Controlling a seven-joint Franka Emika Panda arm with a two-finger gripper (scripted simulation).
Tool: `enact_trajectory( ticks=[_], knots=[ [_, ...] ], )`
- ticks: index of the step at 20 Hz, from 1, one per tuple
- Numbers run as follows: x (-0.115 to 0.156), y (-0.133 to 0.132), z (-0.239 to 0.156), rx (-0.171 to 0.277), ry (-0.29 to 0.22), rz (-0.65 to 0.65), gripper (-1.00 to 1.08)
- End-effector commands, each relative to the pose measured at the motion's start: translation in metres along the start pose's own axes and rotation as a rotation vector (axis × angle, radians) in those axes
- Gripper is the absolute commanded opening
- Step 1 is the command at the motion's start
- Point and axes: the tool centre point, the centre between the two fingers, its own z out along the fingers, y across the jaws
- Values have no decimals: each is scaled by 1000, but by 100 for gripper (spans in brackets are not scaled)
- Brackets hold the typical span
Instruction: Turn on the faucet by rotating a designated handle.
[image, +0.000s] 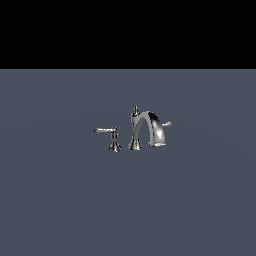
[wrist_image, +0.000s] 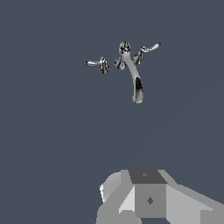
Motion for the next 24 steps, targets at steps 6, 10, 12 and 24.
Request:
enact_trajectory(
  ticks=[6, 10, 12, 24],
  knots=[
    [34, -8, 34, 4, 0, 118, -100],
    [59, -12, 59, 6, 1, 204, -100],
    [73, -13, 73, 8, 1, 252, -100],
    [153, -6, 150, 15, 3, 520, -100]
  ],
)
